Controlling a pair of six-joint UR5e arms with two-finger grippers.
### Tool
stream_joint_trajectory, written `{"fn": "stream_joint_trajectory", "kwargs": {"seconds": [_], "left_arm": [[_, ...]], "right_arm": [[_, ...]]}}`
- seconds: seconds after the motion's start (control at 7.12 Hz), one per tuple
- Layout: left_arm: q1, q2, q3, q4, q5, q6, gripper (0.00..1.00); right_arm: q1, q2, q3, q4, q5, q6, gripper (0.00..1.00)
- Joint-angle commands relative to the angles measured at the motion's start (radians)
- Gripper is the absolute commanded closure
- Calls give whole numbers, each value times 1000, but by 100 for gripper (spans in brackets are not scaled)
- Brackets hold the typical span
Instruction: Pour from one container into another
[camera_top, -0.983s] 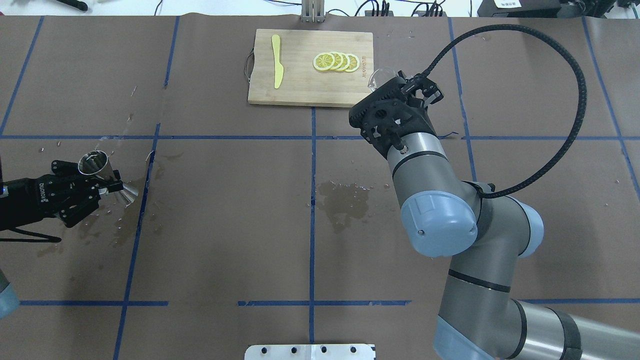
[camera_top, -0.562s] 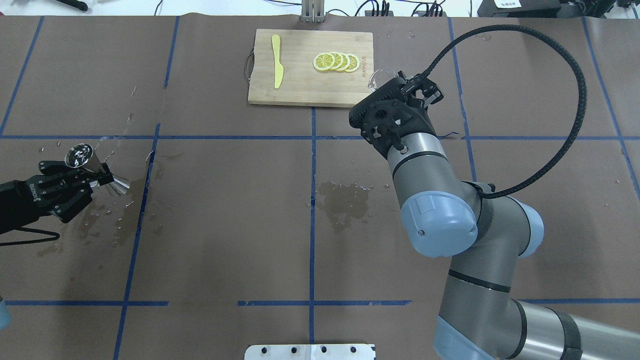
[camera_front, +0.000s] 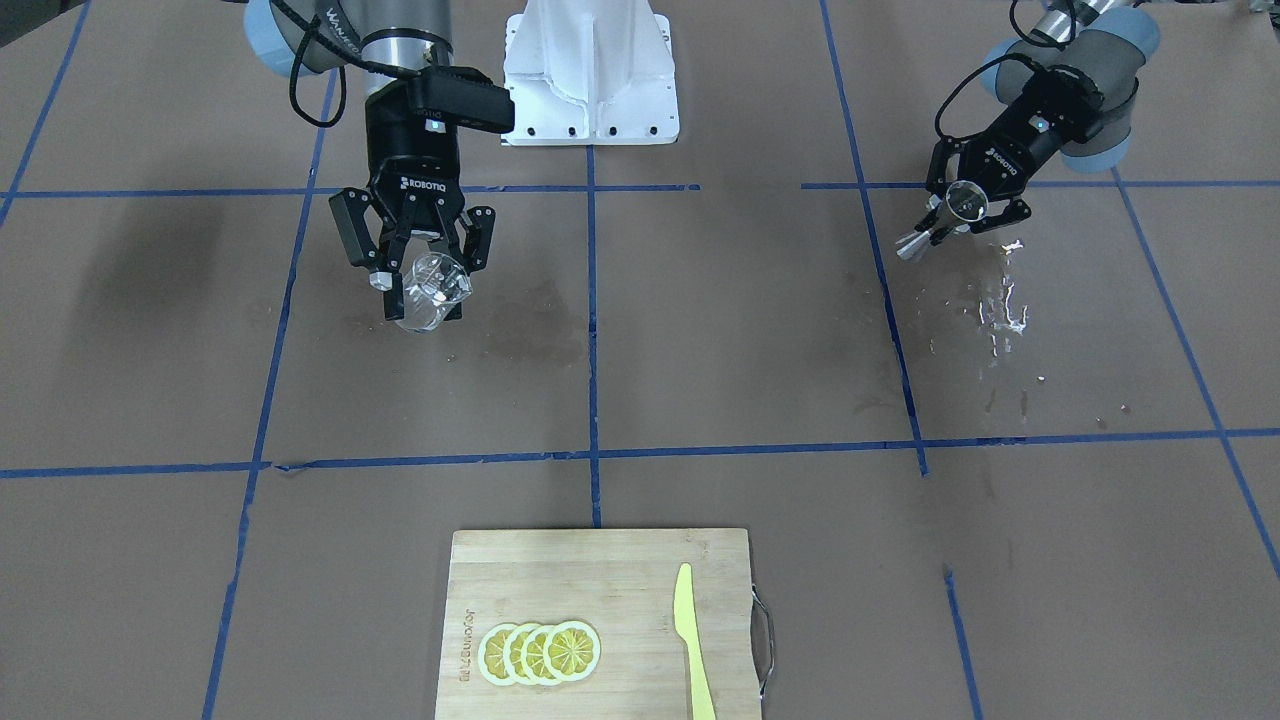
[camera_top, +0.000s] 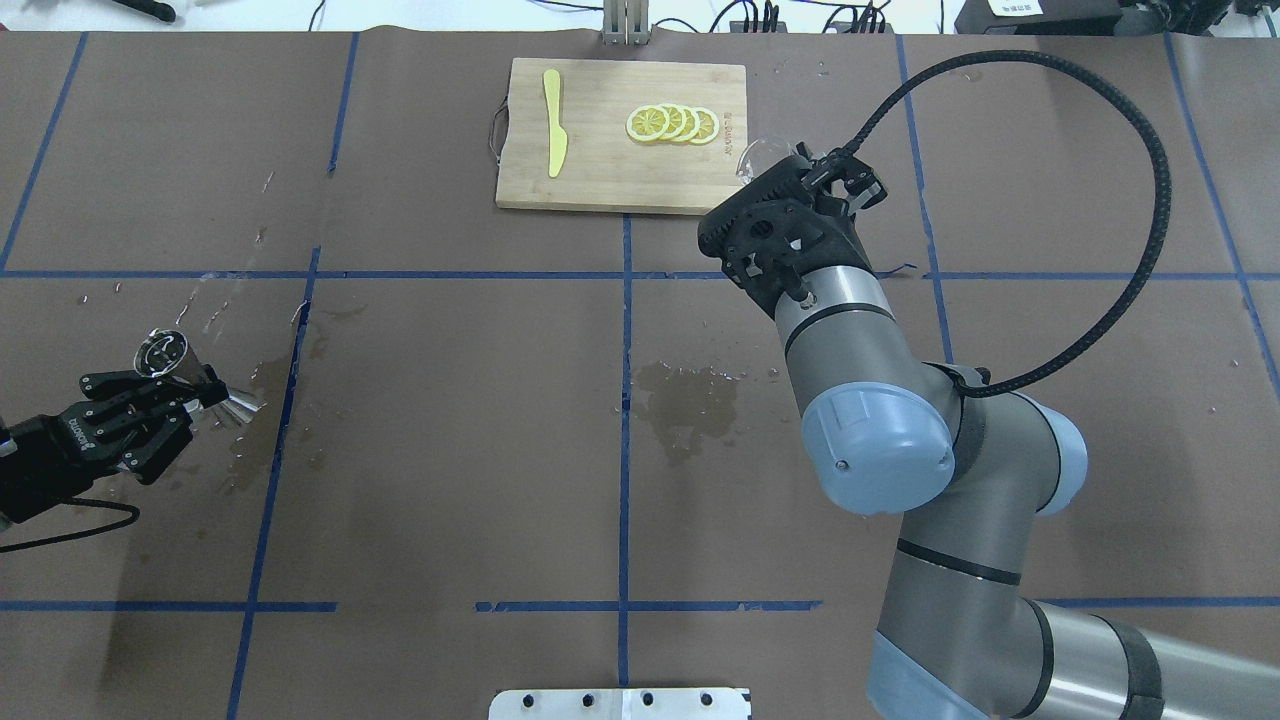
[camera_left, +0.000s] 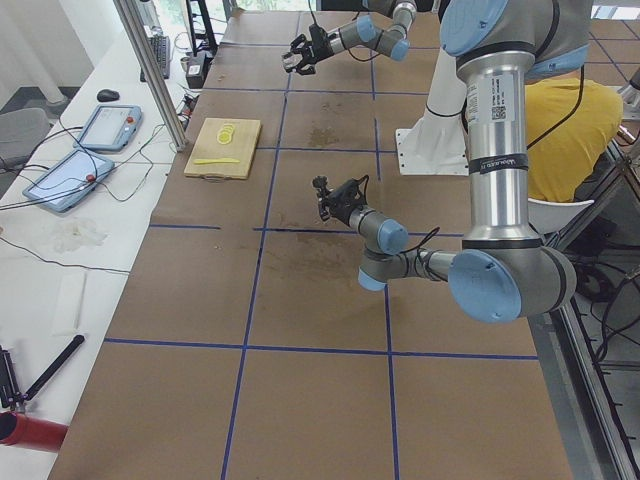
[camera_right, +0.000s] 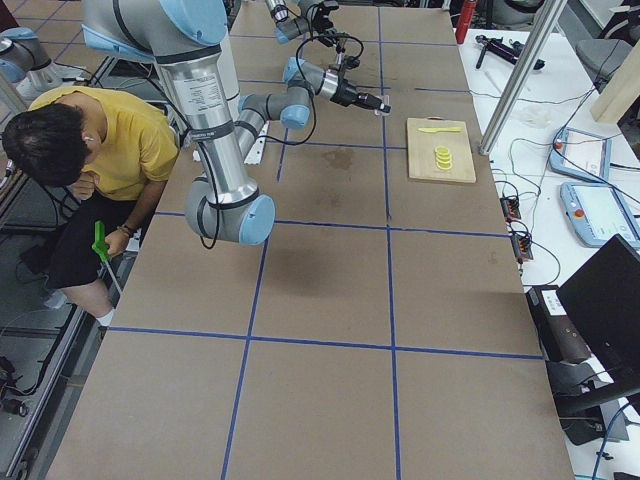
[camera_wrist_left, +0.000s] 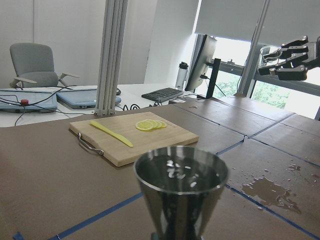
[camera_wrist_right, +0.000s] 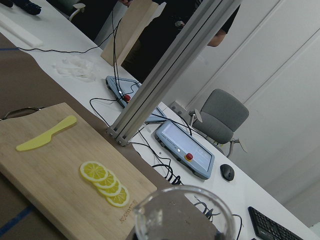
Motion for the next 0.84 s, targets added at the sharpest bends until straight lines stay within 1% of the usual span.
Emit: {"fn": "stream_joint_trajectory", "kwargs": {"seconds": [0.0,0.28,0.42,0.7], "left_arm": [[69,13,31,2,181,-22,100],[92,10,51,11,321,-37,100],[105,5,54,19,374,-36,100],[128,-4,68,94,444,-36,100]], "right_arm": [[0,0,0,-1,0,-1,100],[0,0,0,0,0,-1,100],[-2,2,1,0,0,0,100],[-3,2,2,0,0,0,100]]}}
